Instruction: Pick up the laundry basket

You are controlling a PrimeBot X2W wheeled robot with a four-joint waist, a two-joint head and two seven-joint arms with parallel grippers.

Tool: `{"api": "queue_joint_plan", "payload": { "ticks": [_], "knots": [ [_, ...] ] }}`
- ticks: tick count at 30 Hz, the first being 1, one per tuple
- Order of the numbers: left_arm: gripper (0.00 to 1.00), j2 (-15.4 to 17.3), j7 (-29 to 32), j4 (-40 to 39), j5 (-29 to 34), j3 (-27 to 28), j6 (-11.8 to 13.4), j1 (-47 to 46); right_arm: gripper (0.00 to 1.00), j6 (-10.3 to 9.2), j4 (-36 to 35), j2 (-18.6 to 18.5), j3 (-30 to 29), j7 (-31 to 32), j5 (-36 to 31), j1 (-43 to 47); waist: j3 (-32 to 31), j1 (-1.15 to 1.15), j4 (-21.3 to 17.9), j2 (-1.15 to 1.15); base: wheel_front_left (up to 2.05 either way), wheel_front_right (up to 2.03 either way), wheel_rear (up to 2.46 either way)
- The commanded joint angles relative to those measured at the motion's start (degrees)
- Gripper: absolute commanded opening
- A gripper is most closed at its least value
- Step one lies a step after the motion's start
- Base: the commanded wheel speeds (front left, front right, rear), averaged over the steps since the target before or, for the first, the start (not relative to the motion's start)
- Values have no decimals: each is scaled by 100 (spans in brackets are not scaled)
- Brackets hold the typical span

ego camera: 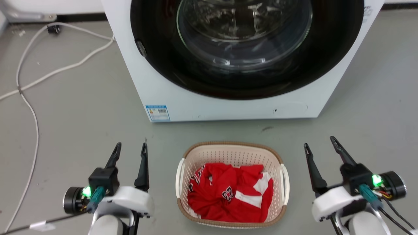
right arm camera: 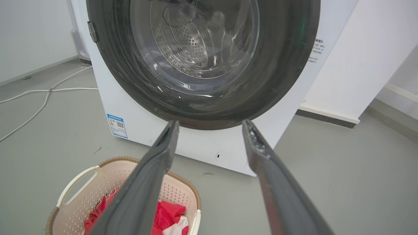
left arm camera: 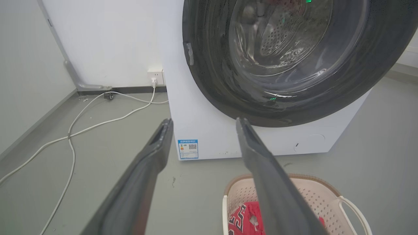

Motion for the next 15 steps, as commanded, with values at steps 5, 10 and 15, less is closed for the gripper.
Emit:
{"api": "queue_joint_plan", "payload": {
  "ticks": [5, 10, 15],
  "knots": [
    [100, 59, -16, 993, 42, -63, -165, -676, 100, -4, 994, -9, 125, -12, -216, -618, 501, 0, -41, 0, 0, 0, 0],
    [100, 133, -16, 1908, 54, -187, -265, -1343, 100, -4, 1841, -7, 222, -13, -325, -1258, 923, 0, -82, 0, 0, 0, 0],
    [100, 206, -16, 2800, 22, -346, -346, -2047, 100, -4, 2501, -9, 326, -13, -479, -1836, 1363, 0, -140, 0, 0, 0, 0]
  ]
}}
